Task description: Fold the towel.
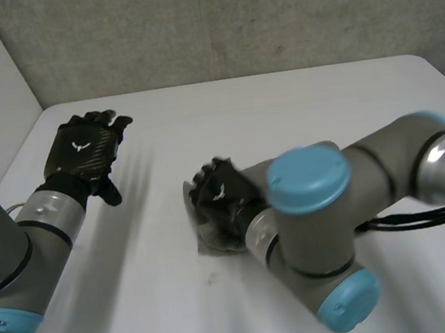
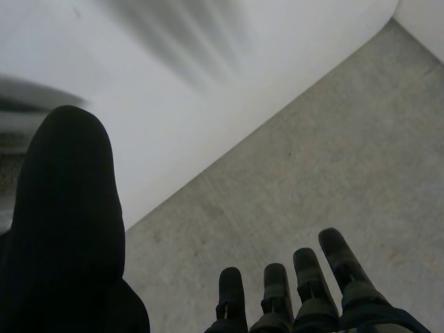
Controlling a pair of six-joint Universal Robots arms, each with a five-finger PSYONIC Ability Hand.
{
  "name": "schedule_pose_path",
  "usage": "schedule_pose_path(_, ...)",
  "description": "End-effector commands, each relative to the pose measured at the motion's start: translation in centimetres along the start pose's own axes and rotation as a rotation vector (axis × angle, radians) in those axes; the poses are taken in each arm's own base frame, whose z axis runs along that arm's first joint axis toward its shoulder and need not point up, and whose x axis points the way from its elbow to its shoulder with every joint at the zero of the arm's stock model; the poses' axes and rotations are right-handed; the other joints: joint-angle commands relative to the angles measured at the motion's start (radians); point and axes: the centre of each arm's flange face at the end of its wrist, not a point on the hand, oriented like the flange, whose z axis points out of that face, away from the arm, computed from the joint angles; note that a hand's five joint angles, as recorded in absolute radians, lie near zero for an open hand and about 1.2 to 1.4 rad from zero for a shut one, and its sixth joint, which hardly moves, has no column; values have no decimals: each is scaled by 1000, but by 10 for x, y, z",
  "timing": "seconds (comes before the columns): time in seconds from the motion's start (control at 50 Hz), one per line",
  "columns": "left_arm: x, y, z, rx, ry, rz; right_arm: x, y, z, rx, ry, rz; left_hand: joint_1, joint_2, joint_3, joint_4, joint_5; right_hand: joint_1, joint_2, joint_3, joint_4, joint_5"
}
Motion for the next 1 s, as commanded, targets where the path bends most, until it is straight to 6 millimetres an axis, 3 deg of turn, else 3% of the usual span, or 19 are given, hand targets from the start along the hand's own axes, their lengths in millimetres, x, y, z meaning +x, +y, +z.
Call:
schedule_pose_path(0.02,17,-22,4,83,39,-1,74,-1,-31,-13,167,289,-1,13,12,10,-24,-44,-61,-40,-60,-72)
schedule_pose_path(0.1,38,-32,11,118,87,-1,90,18,-43,-55,197,399,-1,13,12,10,-24,-44,-61,-40,-60,-72)
schedule_pose_path(0.14,47,-31,14,121,110,-3,99,52,-52,-134,205,439,2,16,15,13,-21,-44,-61,-40,-60,-72)
schedule_pose_path(0.2,63,-29,19,121,149,-7,102,67,-56,-172,207,457,5,19,18,16,-18,-44,-61,-40,-60,-72)
schedule_pose_path(0.24,72,-26,22,116,167,-16,102,94,-66,-235,203,494,8,22,21,19,-15,-44,-61,-40,-60,-72)
schedule_pose_path(0.38,111,9,27,19,210,-53,101,136,-76,-307,236,482,8,22,21,19,-15,36,19,41,20,9)
schedule_pose_path(0.42,115,19,27,-7,212,-47,101,142,-77,-314,249,460,8,22,21,19,-15,130,113,135,114,103)
schedule_pose_path(0.46,117,28,28,-35,205,-44,103,151,-77,-318,274,420,8,22,21,19,-15,557,540,561,541,529)
schedule_pose_path(0.48,117,35,28,-56,195,-41,103,151,-77,-318,274,419,8,22,21,19,-15,559,542,563,543,531)
schedule_pose_path(0.52,119,41,26,-76,191,-35,102,156,-73,-323,275,401,8,22,21,19,-15,924,907,929,908,896)
schedule_pose_path(0.62,120,51,16,-124,194,-28,102,162,-62,-331,271,387,5,19,18,16,-18,1177,1160,1182,1161,1150)
schedule_pose_path(0.7,121,61,4,-168,203,-22,114,159,-57,-322,313,377,2,16,15,13,-21,1178,1160,1182,1161,1150)
schedule_pose_path(0.76,116,57,-2,-170,197,-23,118,143,-51,-277,334,347,2,16,15,13,-21,1178,1160,1182,1161,1150)
schedule_pose_path(0.78,116,57,-2,-170,197,-23,117,124,-46,-226,333,320,2,16,15,13,-21,1178,1160,1182,1161,1150)
schedule_pose_path(0.8,113,53,-5,-164,190,-25,117,124,-46,-225,333,320,2,16,15,13,-21,1178,1160,1182,1161,1150)
schedule_pose_path(0.84,109,48,-7,-152,182,-27,112,85,-37,-117,315,275,2,16,15,13,-21,1178,1160,1182,1161,1150)
schedule_pose_path(0.86,103,41,-7,-136,167,-32,112,84,-37,-116,315,275,2,16,15,13,-21,1178,1160,1182,1161,1150)
schedule_pose_path(0.88,103,41,-7,-136,167,-32,109,67,-33,-68,307,262,2,16,15,13,-21,1178,1160,1182,1161,1150)
schedule_pose_path(1.0,56,10,-6,-66,23,-53,75,3,-21,105,226,206,2,16,15,13,-21,1178,1160,1182,1161,1150)
